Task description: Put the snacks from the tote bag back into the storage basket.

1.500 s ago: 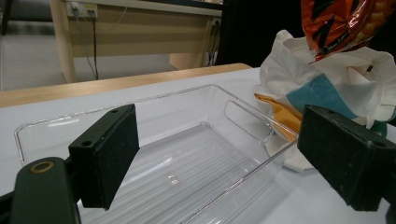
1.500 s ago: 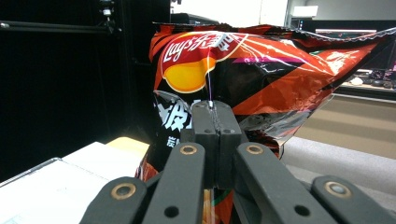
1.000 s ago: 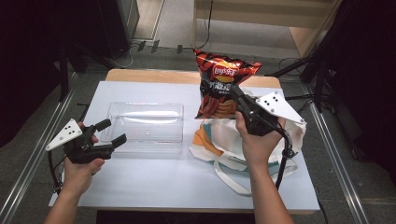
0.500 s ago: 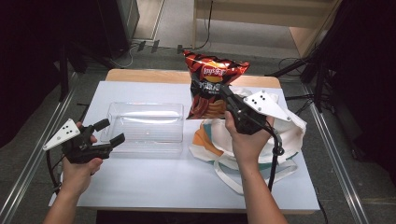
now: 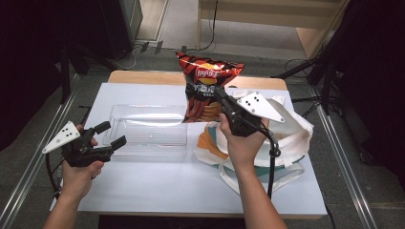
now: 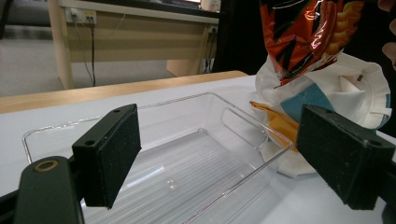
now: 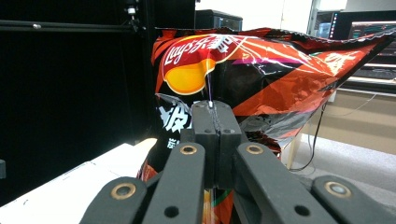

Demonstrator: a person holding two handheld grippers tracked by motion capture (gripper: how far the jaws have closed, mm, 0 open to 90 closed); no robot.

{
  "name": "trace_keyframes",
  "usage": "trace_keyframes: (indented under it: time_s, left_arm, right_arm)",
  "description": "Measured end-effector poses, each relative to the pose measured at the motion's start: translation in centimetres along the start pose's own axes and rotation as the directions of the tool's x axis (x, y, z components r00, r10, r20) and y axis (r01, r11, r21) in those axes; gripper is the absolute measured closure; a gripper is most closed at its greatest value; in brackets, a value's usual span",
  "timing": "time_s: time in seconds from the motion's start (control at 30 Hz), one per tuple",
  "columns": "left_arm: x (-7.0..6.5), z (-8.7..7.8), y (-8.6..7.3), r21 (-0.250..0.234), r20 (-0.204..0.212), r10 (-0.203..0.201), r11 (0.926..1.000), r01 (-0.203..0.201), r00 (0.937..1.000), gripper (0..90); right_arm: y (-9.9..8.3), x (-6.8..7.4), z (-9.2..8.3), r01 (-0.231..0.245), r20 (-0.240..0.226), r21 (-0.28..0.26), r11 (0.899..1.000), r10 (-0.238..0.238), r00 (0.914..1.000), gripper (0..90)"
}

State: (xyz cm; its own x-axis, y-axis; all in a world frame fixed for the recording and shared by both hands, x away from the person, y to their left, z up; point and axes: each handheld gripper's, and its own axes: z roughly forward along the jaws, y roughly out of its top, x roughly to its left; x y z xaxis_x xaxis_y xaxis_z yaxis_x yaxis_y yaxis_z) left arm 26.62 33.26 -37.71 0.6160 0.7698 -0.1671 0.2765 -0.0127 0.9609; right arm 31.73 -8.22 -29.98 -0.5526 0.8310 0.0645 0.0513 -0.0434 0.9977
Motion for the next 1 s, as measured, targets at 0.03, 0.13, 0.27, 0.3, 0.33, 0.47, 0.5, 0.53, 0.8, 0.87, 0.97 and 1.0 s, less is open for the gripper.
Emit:
trace_keyframes:
  time_s: [0.03,0.13,0.27,0.3,0.33,0.47,0.5,0.53,0.8,0.87,0.97,1.0]
  left_arm:
    - [0.0,0.0,0.0,-0.002,0.001,-0.002,1.0,0.002,1.0,14.4]
    - [0.0,0.0,0.0,-0.001,0.002,-0.001,1.0,0.001,1.0,14.5]
    - [0.0,-0.1,0.0,-0.003,0.002,-0.004,1.0,0.004,1.0,14.5]
    - [0.0,-0.1,0.0,-0.004,0.002,-0.003,1.0,0.003,1.0,14.5]
    - [0.0,-0.1,0.0,-0.006,0.001,-0.004,1.0,0.004,1.0,14.5]
    - [0.0,-0.2,0.0,-0.007,0.001,-0.006,1.0,0.006,1.0,14.7]
    - [0.0,-0.2,0.0,-0.007,0.003,-0.006,1.0,0.006,1.0,14.7]
    - [0.0,-0.2,0.0,-0.005,0.002,-0.006,1.0,0.006,1.0,14.8]
    - [0.0,-0.2,0.0,-0.005,0.004,-0.006,1.0,0.006,1.0,14.8]
    - [0.0,-0.2,0.0,-0.005,0.003,-0.005,1.0,0.005,1.0,14.8]
    - [0.1,-0.2,0.0,-0.007,0.006,-0.005,1.0,0.005,1.0,14.9]
    - [0.0,-0.2,0.0,-0.007,0.007,-0.007,1.0,0.007,1.0,14.9]
  right_arm:
    - [0.0,0.1,0.1,0.001,-0.002,-0.001,1.0,-0.001,1.0,90.0]
    - [-0.1,0.4,0.4,-0.002,-0.009,0.0,1.0,0.002,1.0,90.0]
    - [-0.2,0.9,0.8,-0.005,-0.016,0.001,1.0,0.005,0.9999,90.0]
    - [-0.3,1.0,0.9,-0.005,-0.019,0.003,1.0,0.005,0.9998,90.0]
    - [-0.3,1.1,1.0,0.0,-0.023,0.0,1.0,0.0,0.9997,90.0]
    - [-0.4,1.6,1.3,-0.01,-0.03,0.004,1.0,0.01,0.9995,90.0]
    - [-0.5,1.6,1.4,-0.012,-0.031,0.004,1.0,0.012,0.9994,90.0]
    - [-0.5,1.7,1.4,-0.017,-0.03,0.002,1.0,0.017,0.9994,90.0]
    - [-0.8,2.5,2.1,-0.02,-0.044,0.004,1.0,0.02,0.9988,90.0]
    - [-1.0,2.8,2.3,-0.02,-0.047,0.007,1.0,0.02,0.9987,90.0]
    - [-1.2,3.1,2.6,-0.016,-0.053,0.012,1.0,0.016,0.9985,90.0]
    - [-1.2,3.2,2.7,-0.016,-0.052,0.012,1.0,0.016,0.9985,90.0]
